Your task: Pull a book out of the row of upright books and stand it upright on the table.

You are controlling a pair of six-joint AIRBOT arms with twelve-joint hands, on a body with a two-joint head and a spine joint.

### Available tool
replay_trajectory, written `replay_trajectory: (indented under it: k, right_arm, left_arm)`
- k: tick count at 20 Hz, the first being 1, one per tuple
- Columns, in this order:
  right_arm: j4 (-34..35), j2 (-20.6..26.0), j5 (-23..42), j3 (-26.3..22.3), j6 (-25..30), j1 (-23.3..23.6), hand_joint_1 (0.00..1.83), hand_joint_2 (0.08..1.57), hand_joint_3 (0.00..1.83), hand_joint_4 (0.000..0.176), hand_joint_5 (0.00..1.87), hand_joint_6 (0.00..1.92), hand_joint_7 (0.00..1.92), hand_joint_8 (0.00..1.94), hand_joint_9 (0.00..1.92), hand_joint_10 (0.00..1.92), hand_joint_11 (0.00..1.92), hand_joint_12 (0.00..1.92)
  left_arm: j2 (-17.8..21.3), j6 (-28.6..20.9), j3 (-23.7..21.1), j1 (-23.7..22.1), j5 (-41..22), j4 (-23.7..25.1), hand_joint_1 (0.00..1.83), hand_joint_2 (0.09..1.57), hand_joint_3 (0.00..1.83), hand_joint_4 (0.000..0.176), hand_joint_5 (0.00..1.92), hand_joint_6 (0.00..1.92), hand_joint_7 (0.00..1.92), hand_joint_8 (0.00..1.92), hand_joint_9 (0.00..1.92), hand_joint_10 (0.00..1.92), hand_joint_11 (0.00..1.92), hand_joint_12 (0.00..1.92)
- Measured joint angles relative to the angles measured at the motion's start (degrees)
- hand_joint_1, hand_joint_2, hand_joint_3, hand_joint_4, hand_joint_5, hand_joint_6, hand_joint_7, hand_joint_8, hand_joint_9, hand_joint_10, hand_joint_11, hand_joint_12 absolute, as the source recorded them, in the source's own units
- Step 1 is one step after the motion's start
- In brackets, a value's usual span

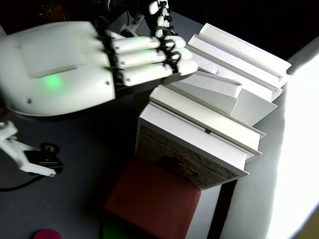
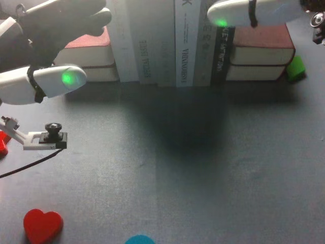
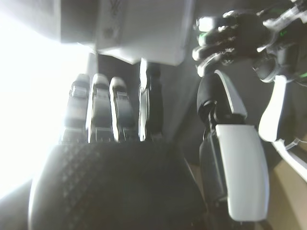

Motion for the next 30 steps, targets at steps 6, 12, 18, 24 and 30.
replay_trajectory:
  k: [6, 12, 18, 24, 30]
  right_arm:
    - [1.4, 1.5, 4.0, -2.9, -0.6, -5.0, 0.47, 1.16, 0.01, 0.128, 0.58, 0.00, 0.00, 0.00, 0.00, 0.00, 0.00, 0.00]
    - [2.5, 1.8, 4.6, -2.9, -3.1, 0.9, 0.19, 1.22, 0.03, 0.028, 0.57, 0.00, 0.00, 0.00, 0.00, 0.00, 0.00, 0.00]
    - [2.6, 1.2, 3.5, 0.2, -4.9, 3.7, 0.28, 1.27, 0.00, 0.027, 0.52, 0.05, 0.00, 0.00, 0.00, 0.00, 0.00, 0.00]
    - [10.1, -3.3, -2.7, 6.1, -9.7, 2.9, 0.37, 1.24, 0.00, 0.050, 0.55, 0.04, 0.00, 0.00, 0.00, 0.00, 0.00, 0.00]
    - [13.0, -7.2, -5.5, 9.7, -11.8, 0.3, 0.47, 1.22, 0.00, 0.112, 0.57, 0.02, 0.00, 0.00, 0.00, 0.00, 0.00, 0.00]
  left_arm:
    - [-0.5, 0.0, -0.3, 1.9, -1.6, -2.8, 1.04, 0.95, 0.00, 0.020, 0.54, 0.00, 0.44, 0.01, 0.57, 0.01, 0.00, 1.46]
    - [-0.7, 0.0, -0.2, 1.9, -1.7, -2.7, 1.04, 0.96, 0.00, 0.033, 0.54, 0.00, 0.42, 0.00, 0.54, 0.00, 0.00, 1.45]
    - [-1.2, 0.0, 0.1, 1.9, -1.6, -2.5, 1.07, 0.95, 0.00, 0.011, 0.53, 0.00, 0.40, 0.00, 0.54, 0.01, 0.01, 1.49]
    - [-1.2, 0.0, 0.1, 1.5, -1.8, -1.9, 1.04, 0.97, 0.00, 0.016, 0.53, 0.00, 0.38, 0.00, 0.49, 0.00, 0.00, 1.44]
    - [-1.2, 0.0, 0.4, 1.5, -1.8, -1.6, 1.07, 0.95, 0.00, 0.038, 0.56, 0.01, 0.42, 0.02, 0.51, 0.01, 0.00, 1.39]
